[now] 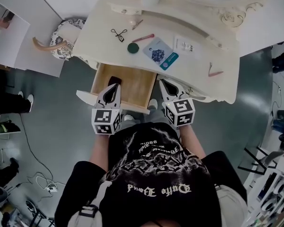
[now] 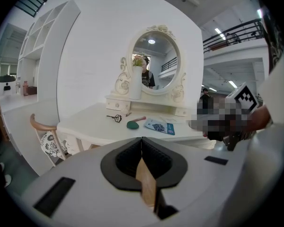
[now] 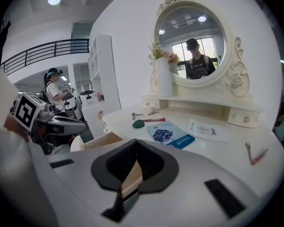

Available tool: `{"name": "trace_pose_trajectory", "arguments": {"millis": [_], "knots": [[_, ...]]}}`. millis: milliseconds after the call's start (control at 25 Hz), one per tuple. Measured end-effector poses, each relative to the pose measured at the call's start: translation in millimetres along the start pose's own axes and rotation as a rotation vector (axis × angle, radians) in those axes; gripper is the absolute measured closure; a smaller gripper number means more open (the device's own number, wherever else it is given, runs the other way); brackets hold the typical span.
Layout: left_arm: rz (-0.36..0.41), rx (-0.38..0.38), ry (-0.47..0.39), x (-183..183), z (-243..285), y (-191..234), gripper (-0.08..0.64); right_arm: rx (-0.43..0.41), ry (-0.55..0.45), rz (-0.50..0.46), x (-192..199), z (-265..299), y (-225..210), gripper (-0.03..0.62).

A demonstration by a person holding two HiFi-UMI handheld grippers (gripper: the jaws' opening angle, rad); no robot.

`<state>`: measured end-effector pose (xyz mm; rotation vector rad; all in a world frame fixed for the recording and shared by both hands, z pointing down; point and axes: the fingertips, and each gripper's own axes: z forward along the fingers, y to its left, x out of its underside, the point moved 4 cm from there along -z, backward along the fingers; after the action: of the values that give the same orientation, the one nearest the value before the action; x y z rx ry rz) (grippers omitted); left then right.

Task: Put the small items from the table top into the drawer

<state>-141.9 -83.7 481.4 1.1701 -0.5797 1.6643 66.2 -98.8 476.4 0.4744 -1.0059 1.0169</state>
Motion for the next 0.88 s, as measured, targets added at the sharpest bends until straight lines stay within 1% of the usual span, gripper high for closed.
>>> {"name": "trace_pose_trajectory", "arguments": {"millis": [200,440,600,880], "knots": [[-0.001,-0.020,0.016,8,-5,6,0.545,0.016,0.005,-0.013,5,-4,-4,0.581],[-0.040,-0.040,0.005,10,-9,8,0.545,0.031,0.019,-0.035,10,-6,-8,0.581],[-0.017,-0.033,0.001,8,-5,3,0.545,0.061,0.034,-0.037,13,-7,-12,0.582],[0.009,-0.013,0.010,9,-2,-5,0.545,0.062,0.009,-0.077,12,-11,-13,0.583]]}}
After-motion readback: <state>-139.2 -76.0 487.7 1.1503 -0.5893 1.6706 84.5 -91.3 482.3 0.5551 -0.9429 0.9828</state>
